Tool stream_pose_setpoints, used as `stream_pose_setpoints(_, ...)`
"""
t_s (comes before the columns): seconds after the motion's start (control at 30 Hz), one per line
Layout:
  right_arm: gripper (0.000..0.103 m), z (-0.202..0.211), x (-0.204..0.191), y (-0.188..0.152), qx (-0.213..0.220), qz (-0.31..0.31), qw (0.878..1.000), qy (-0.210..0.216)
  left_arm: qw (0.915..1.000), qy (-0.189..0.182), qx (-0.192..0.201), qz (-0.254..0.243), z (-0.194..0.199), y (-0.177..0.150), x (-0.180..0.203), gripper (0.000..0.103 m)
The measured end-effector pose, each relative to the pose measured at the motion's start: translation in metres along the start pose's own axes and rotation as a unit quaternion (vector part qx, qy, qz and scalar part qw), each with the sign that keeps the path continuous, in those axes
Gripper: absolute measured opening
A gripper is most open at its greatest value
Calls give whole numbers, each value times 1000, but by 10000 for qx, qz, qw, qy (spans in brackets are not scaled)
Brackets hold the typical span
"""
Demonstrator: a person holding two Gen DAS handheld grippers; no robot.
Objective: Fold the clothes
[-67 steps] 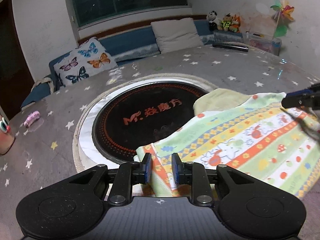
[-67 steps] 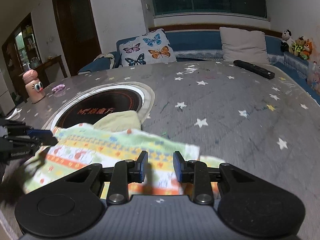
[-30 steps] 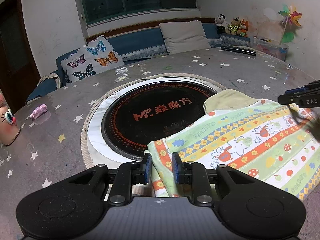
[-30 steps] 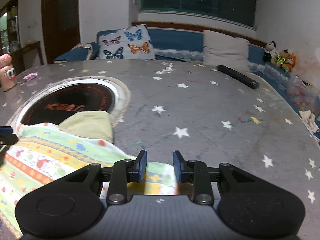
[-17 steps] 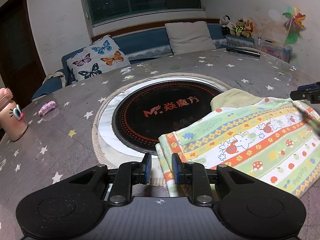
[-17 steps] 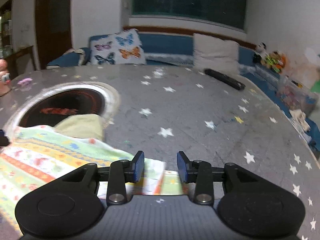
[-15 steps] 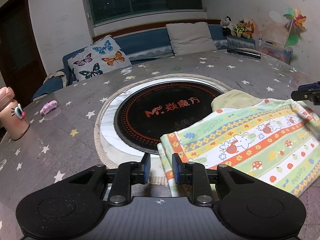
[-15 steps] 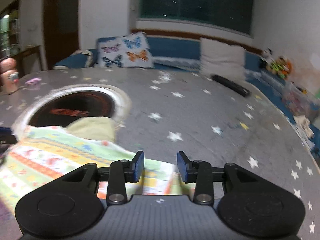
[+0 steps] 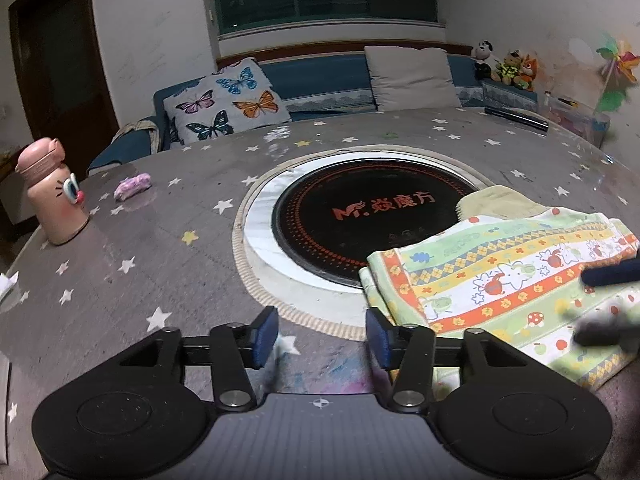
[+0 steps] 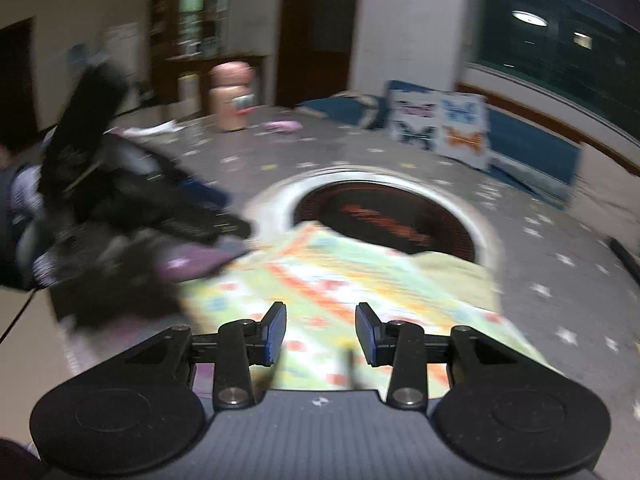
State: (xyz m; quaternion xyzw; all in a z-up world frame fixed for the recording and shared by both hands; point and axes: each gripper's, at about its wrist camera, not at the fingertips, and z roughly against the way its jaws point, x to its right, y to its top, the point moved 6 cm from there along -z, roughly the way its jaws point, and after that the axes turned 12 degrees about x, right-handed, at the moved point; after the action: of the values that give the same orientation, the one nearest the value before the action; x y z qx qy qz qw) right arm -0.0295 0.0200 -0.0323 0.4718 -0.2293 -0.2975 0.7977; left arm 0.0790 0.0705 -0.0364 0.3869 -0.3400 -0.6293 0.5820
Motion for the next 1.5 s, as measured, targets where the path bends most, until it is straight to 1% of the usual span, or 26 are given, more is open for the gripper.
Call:
stream_pose_setpoints(0.1,38,-10,-27,-1,-75,228,9992,317,9998,56,-49,168,1,-1,-6,59)
stream_pose_setpoints(0.17,38,-17,-41,-1,-98,404,9980,470,9993,57,-110,348,1,-1,-11,64)
stream_pose_setpoints(0.27,38,-27,-60,-3,-122,621,9958,668,9977,47,-243,624,2,-3,-18,67)
stream_pose_setpoints(0.33,38,-33,-68,-4,-152,756,9947,679,9964,-38,-306,796,3,-4,-20,69)
stream_pose_setpoints(0.43,37,-44,-75,-9,-225,907,9941,556,9939,-208,-362,1025,6,-5,-17,72)
stream_pose_setpoints(0.53,36,-49,-76,-14,-267,923,9942,486,9909,-391,-408,1222,6,-4,-11,73)
stream_pose_setpoints(0.57,30,-49,-75,-14,-256,911,9944,475,9896,-458,-433,1297,6,-3,-9,73)
stream_pose_setpoints(0.63,23,-48,-72,-13,-231,879,9948,461,9863,-578,-504,1459,4,-3,-4,73)
stream_pose_setpoints(0.67,15,-46,-71,-11,-221,816,9952,495,9845,-623,-544,1546,3,-3,-2,73)
stream_pose_setpoints(0.77,11,-38,-64,-3,-89,565,9968,567,9773,-772,-678,1854,-1,-3,2,73)
stream_pose_setpoints(0.87,10,-27,-51,8,49,322,9978,583,9665,-965,-847,2222,-4,-3,6,71)
stream_pose_setpoints(0.9,10,-23,-47,11,74,200,9980,603,9631,-1023,-892,2323,-6,-3,8,70)
stream_pose_setpoints(0.97,9,-16,-41,15,127,61,9979,627,9569,-1144,-973,2484,-9,-3,13,61)
stream_pose_setpoints(1.0,9,-12,-38,17,163,33,9979,629,9541,-1205,-995,2557,-11,-2,16,59)
stream_pose_setpoints(1.07,8,-7,-35,18,209,17,9978,631,9480,-1294,-1043,2715,-15,-2,20,46)
stream_pose_setpoints(1.1,8,-4,-35,18,228,5,9977,637,9447,-1313,-1063,2810,-17,-2,21,43)
stream_pose_setpoints(1.17,8,-2,-34,17,234,-1,9975,663,9370,-1358,-1135,3011,-21,-4,22,25)
stream_pose_setpoints(1.2,8,-1,-35,16,229,1,9974,680,9333,-1374,-1162,3107,-23,-5,22,22)
stream_pose_setpoints(1.27,8,1,-35,14,209,13,9973,711,9317,-1345,-1147,3174,-25,-6,21,14)
stream_pose_setpoints(1.33,9,2,-34,12,199,-17,9969,758,9313,-1318,-1125,3204,-25,-7,21,13)
stream_pose_setpoints(1.37,12,6,-33,10,217,-54,9968,768,9311,-1317,-1120,3211,-26,-7,21,12)
stream_pose_setpoints(1.4,12,9,-30,10,240,-72,9971,721,9314,-1313,-1117,3206,-26,-7,21,12)
stream_pose_setpoints(1.5,12,17,-9,6,240,-140,9989,377,9330,-1301,-1100,3171,-27,-7,22,12)
